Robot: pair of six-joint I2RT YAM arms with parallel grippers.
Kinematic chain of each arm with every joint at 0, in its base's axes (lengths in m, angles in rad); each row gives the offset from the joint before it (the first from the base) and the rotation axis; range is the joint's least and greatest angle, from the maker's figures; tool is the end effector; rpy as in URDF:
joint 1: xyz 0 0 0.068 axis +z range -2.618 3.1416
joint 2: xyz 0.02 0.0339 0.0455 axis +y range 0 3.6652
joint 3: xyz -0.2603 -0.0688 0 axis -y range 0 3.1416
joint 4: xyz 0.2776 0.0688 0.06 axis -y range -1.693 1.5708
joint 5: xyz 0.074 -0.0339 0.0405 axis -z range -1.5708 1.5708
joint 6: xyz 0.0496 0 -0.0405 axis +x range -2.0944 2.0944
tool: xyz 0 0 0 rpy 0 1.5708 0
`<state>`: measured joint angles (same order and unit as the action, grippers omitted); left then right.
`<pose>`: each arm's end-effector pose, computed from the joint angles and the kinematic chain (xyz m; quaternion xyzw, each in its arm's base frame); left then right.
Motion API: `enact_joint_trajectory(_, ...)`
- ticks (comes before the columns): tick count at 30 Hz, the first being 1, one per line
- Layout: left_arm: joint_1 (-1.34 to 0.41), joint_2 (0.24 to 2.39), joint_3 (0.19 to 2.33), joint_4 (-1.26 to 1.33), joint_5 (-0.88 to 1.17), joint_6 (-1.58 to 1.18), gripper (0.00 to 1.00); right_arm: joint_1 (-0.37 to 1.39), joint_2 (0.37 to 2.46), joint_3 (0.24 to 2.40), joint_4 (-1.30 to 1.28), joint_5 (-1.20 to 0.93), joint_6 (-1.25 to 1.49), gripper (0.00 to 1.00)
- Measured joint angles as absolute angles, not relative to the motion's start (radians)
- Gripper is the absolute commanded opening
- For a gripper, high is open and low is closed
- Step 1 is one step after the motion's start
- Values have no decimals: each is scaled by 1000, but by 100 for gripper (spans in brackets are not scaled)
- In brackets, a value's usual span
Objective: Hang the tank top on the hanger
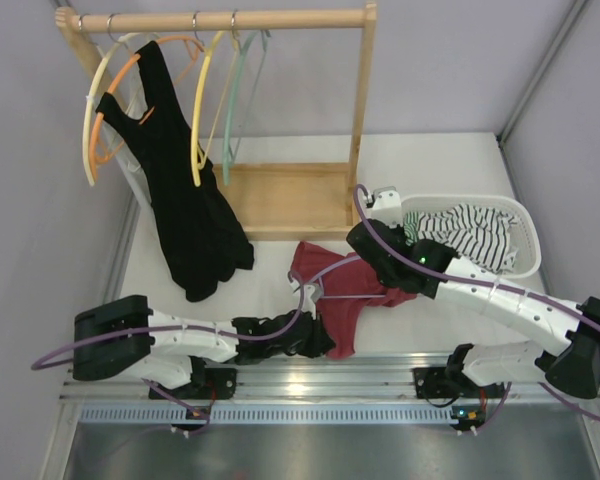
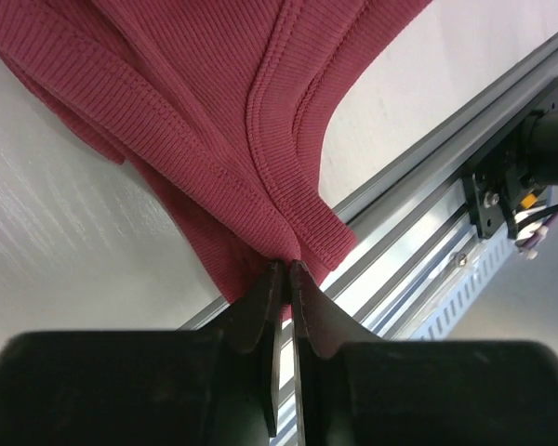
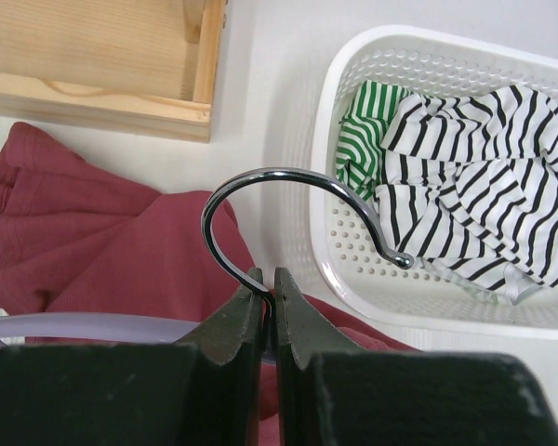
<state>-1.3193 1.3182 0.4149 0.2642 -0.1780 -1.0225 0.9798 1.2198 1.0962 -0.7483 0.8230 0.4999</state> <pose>0.0763 -0.2617 0.1114 0.0921 0.8860 -0.3812 0.2473 0.1877 0.2145 0.3008 -0.0716 0.8690 -0.0660 0.4851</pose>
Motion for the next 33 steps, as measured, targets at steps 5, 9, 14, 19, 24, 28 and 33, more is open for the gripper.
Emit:
enact_joint_trajectory(5,-1320,1311,402,274,-196,-1033,0,980,1220,1096,-749,823,500,0)
enact_joint_trajectory(9,-1320,1258,347,283,-223,-1063,0,980,1220,1097,-750,827,500,0)
enact_joint_trajectory(14,-1320,1169,253,303,-268,-1112,0,980,1217,1116,-762,836,502,0)
enact_joint_trajectory(19,-1291,1023,144,316,-313,-1173,0,980,1196,1122,-769,846,503,0)
enact_joint_trajectory(24,-1185,831,82,276,-325,-1201,0,980,1164,1121,-767,847,499,0)
enact_joint_trajectory(28,-1066,728,81,252,-292,-1203,0,980,1133,1120,-763,847,497,0)
enact_joint_trajectory(33,-966,691,76,225,-239,-1203,0,980,1094,1098,-744,843,488,0)
